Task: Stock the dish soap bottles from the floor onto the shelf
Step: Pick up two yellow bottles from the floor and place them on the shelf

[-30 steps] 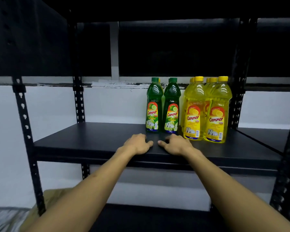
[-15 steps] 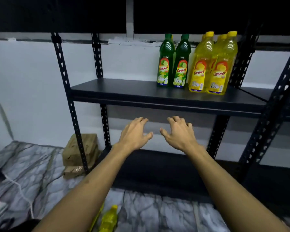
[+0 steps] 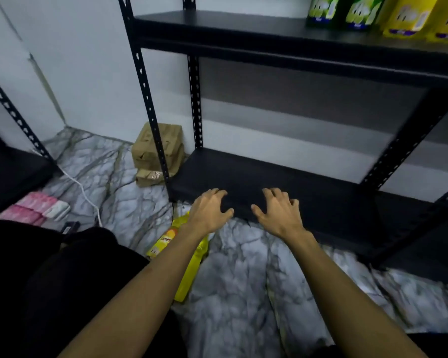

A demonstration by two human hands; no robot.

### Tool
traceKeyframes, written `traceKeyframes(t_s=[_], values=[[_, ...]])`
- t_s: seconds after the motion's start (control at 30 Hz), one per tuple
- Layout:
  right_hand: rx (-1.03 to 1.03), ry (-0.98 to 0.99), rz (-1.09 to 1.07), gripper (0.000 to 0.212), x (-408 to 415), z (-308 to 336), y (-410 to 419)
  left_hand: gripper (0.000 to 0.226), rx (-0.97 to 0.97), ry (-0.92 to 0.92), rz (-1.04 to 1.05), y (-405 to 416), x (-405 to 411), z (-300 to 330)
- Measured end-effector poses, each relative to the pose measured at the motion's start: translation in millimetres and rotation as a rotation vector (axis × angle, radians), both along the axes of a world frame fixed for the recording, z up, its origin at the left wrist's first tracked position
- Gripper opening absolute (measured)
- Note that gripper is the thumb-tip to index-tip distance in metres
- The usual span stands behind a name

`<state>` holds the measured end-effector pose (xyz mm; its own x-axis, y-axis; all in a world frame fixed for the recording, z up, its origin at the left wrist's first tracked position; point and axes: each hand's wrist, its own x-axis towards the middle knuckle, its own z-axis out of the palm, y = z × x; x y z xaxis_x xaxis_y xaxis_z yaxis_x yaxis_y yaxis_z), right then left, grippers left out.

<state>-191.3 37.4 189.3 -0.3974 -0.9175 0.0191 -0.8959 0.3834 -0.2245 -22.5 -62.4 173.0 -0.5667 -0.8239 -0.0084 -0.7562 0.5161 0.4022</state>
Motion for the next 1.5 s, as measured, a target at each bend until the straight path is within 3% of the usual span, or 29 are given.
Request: traceKeyframes(t_s=[0.47,0.73,0.97,1.1,1.23,1.5], values=[[0.23,-0.111,0.235,0.059,48.3,-162.7,-78.1,0.069,0.249,-0.252,0.2,-52.8,57.6,-156.5],[0.308,-0.251,0.283,0.069,92.5,-241.7,-124.4,0.074,0.192,-0.368,0.23,-108.9,72.5,-213.1],[0.141,-0.449,0.08,0.067,132.0,-286.8,-144.6,0.087,0.267,-0.398,0.274,-119.9,93.5,-250.7],[0.076,-0.675,-0.054,0.077,144.3,-304.1,-148.7,0.087,0.184,-0.415,0.248,-117.1,98.5,-256.8],[-0.006,-0.887,-0.219,0.084,138.3,-308.4,-146.9,0.087,0.222,-0.379,0.225,-104.8,90.8,-255.8],[-0.05,-0.855,-0.294,0.077,77.5,-305.6,-96.5,0.085,0.262,-0.366,0.159,-43.2,47.6,-243.7]])
